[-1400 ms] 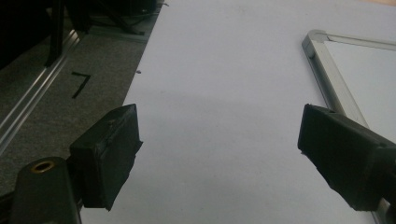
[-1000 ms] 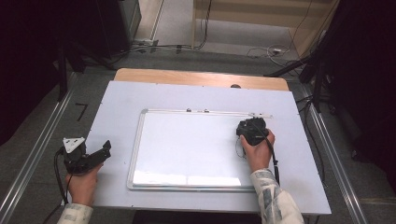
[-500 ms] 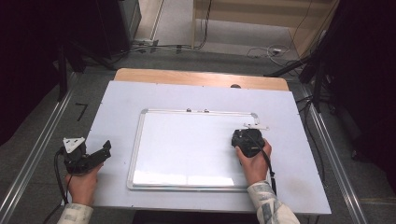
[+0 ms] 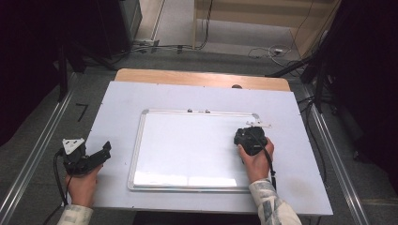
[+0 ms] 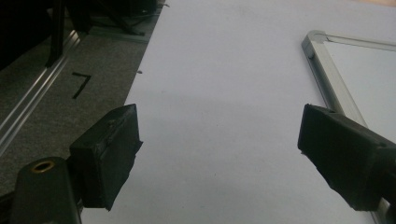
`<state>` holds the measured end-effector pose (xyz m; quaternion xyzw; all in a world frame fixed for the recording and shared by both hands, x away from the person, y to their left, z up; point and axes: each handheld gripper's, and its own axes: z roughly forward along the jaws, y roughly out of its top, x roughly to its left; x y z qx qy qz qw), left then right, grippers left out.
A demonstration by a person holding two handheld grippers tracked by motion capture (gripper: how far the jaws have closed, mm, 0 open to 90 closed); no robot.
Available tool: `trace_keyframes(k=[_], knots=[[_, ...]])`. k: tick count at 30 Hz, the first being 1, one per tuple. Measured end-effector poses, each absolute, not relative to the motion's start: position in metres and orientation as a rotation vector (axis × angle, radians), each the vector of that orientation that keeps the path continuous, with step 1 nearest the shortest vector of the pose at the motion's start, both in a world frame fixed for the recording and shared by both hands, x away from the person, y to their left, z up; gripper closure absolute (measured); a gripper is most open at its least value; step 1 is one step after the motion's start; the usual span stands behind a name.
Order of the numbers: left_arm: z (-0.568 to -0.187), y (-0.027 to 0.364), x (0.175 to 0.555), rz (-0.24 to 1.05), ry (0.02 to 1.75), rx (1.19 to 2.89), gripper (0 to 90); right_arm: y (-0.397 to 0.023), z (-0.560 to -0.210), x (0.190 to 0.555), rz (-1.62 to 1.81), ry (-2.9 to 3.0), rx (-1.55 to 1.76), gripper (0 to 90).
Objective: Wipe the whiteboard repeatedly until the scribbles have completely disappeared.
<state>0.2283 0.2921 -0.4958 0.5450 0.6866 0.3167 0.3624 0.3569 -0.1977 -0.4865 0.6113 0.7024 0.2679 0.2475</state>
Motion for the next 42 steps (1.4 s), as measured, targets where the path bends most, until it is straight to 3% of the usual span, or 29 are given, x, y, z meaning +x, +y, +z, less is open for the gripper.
trace_keyframes(k=[12,30,42], knots=[[-0.496,0.293,0.229,0.815,1.772,1.402,13.5,-0.211,-0.486,0.377,0.697,1.863,1.705,39.4],[-0.496,0.290,0.230,0.817,1.769,1.410,13.5,-0.184,-0.489,0.308,0.750,2.018,1.556,39.5],[-0.496,0.293,0.227,0.813,1.775,1.402,13.5,-0.213,-0.487,0.332,0.717,1.938,1.648,39.4]])
